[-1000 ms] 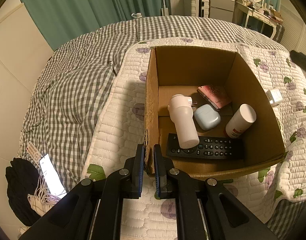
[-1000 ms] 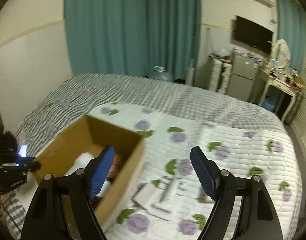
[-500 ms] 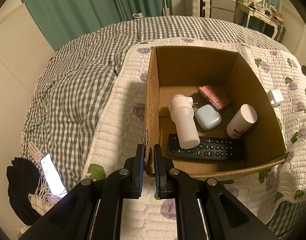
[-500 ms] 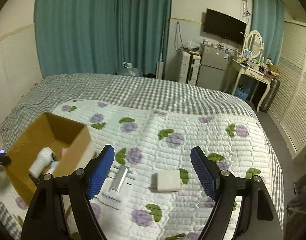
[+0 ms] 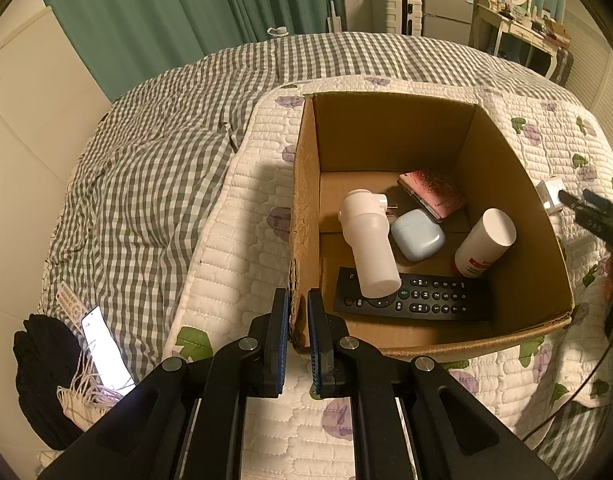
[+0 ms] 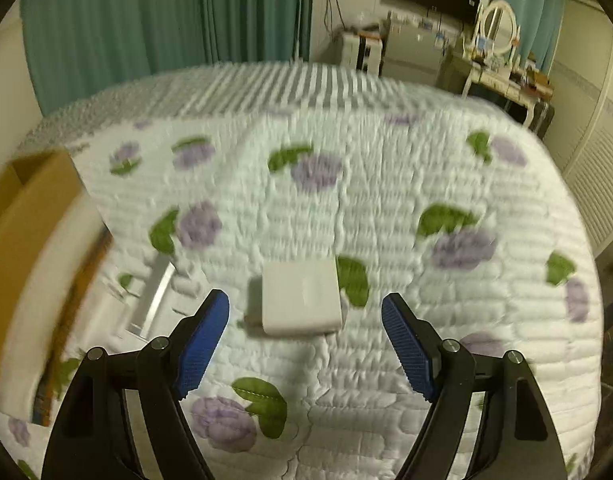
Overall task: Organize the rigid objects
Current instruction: 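Grasp the white square charger on the quilt with the right tool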
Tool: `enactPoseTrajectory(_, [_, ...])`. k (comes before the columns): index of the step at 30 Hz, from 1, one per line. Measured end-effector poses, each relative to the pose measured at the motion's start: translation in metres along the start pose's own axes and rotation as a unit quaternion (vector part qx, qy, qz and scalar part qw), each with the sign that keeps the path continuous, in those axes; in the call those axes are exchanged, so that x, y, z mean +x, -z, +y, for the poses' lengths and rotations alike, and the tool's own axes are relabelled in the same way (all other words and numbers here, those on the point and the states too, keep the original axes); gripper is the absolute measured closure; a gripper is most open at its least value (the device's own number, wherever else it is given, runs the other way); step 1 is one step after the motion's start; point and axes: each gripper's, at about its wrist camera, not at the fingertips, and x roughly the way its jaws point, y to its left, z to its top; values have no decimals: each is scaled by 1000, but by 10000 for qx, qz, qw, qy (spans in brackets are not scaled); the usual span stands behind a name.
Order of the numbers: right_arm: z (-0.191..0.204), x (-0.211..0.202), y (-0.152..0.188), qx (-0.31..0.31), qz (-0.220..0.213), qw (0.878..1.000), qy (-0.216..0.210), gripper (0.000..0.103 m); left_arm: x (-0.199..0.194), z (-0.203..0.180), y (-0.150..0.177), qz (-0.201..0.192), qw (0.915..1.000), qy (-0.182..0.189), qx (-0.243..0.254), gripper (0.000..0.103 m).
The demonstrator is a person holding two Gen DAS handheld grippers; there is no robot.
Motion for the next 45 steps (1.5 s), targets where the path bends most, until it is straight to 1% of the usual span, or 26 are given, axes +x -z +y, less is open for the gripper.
enactPoseTrajectory(3, [0, 15, 1, 88, 162, 9998, -108, 24, 0, 0, 0, 3, 10000, 9, 3, 94])
enactPoseTrajectory(11, [6, 47, 0, 138, 464, 9988, -122, 24, 0, 0, 0, 4, 10000, 12, -3, 94])
enactPoseTrajectory(13, [7, 52, 0, 135, 525, 9985, -107, 27, 0, 0, 0, 3, 10000, 9, 0, 94])
enactPoseTrajectory(14, [8, 54, 0, 132, 540, 9984, -98, 31, 0, 0, 0, 5, 10000, 7, -1, 94])
enactPoseTrajectory(15, [8, 54, 0, 128, 543, 9984, -95, 32, 0, 0, 0, 4, 10000, 2, 5, 94])
enactPoseTrajectory(17, [8, 54, 1, 145, 533, 9985, -46, 37, 0, 1, 0, 3, 10000, 5, 2, 94])
enactPoseTrajectory(25, [8, 47, 1, 153, 381, 9992, 9, 37, 0, 0, 0, 11, 10000, 2, 1, 95])
enactPoseTrajectory(28, [6, 35, 2, 202, 184, 9996, 8, 37, 0, 0, 0, 11, 10000, 3, 3, 94])
enactPoseTrajectory(35, [-2, -7, 1, 402, -179, 9988, -191, 38, 0, 1, 1, 0, 10000, 47, 16, 94])
enactPoseTrajectory(36, [-1, -16, -2, 392, -261, 9987, -215, 40, 0, 1, 1, -3, 10000, 55, 22, 94])
enactPoseTrajectory(37, [0, -22, -4, 376, -334, 9985, -193, 57, 0, 1, 1, -5, 10000, 61, 28, 94])
enactPoseTrajectory(38, [3, -32, -9, 309, -473, 9983, -151, 95, -1, 2, 1, -3, 10000, 69, 25, 95])
enactPoseTrajectory(39, [5, -46, -17, 247, -615, 9975, -246, 101, 0, 2, 1, -5, 10000, 74, 19, 94])
enactPoseTrajectory(41, [12, -65, -31, 109, -746, 9965, -361, 101, -1, 1, 1, -16, 10000, 68, 11, 94])
enactPoseTrajectory(43, [25, -68, -42, -129, -697, 9967, -383, 101, 0, 2, 1, -16, 10000, 98, -11, 94])
enactPoseTrajectory(45, [33, -62, -46, -219, -641, 9969, -397, 101, 0, 2, 2, -16, 9999, 132, -31, 94])
